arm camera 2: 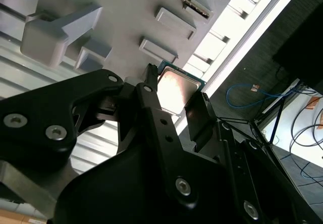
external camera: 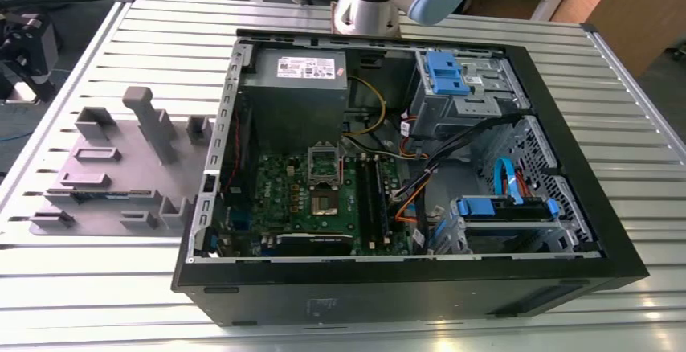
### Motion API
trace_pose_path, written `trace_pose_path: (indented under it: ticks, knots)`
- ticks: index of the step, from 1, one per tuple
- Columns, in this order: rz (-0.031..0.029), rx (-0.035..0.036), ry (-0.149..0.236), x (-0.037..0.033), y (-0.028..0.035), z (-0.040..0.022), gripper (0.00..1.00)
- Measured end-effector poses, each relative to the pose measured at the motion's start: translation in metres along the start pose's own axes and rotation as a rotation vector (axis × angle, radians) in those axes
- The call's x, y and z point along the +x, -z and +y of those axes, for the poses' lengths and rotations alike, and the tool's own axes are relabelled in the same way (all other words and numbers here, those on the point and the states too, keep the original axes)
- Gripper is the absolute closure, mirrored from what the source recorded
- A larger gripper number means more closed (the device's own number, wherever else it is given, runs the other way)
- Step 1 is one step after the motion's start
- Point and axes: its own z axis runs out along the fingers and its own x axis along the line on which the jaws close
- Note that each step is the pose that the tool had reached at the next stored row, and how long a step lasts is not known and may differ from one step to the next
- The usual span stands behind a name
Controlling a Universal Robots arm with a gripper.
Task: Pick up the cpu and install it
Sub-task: 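Pick up the cpu and move it towards the insertion slot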
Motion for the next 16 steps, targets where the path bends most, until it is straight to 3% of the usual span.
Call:
trace_pose_path:
  ticks: [11,16]
  knots:
    - [0.0001,0.0,0.0,-0.0001,0.0033,0.0001,0.53]
    - [0.0001,0.0,0.0,-0.0037,0.0033,0.0001,0.53]
